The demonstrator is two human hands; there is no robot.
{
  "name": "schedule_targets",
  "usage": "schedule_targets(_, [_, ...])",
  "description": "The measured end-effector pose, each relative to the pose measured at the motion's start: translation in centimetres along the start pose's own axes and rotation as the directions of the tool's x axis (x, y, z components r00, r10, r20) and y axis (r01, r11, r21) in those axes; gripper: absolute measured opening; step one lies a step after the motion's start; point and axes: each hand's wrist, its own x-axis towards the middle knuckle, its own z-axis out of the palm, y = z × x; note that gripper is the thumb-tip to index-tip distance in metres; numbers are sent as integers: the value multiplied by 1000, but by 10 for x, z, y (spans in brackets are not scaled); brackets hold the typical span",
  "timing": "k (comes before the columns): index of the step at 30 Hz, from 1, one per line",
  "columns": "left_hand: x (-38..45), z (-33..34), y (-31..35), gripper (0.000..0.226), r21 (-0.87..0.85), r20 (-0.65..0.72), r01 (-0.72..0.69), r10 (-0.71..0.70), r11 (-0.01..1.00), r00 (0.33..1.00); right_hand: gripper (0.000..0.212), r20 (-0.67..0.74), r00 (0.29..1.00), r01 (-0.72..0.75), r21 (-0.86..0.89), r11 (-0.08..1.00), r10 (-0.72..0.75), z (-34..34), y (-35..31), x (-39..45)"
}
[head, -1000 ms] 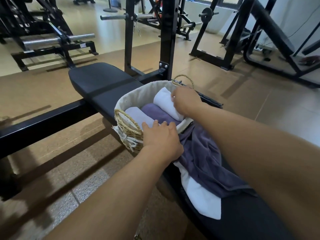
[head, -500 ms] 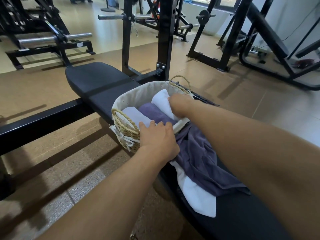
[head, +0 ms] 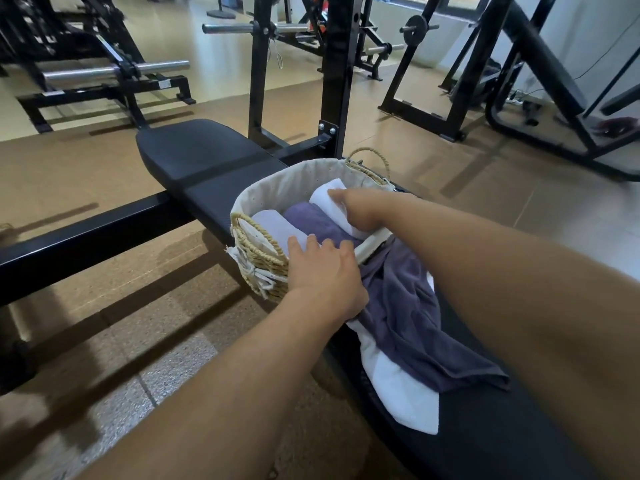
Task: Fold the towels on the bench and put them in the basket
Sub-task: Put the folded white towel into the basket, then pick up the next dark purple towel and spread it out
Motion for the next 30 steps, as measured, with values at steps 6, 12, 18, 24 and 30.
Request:
schedule_targets(6, [-9,-6,7,80,-43,-19,-16,15,999,1000,32,-690,693,249,502,828,210,36,17,-78])
schedule_targets(12, [-17,-13,16,69,-146,-226,-219,183,965,957,49,-504,841,72,463,884,196,136,24,-208])
schedule_targets(18, [-42,-6,51,4,-354,-269,-382,298,854,916,21,-385,903,-27,394,919,192,166,34,-253])
schedule_targets(24, [-56,38,74,34,-126,5,-486,491,865,871,19,-345,641,99,923,372,685,117,49,-272])
schedule_targets(30, [-52,48,72,52,-33,175,-471,469,881,866,13,-453,-101,523,733,434,886,64,76,-334])
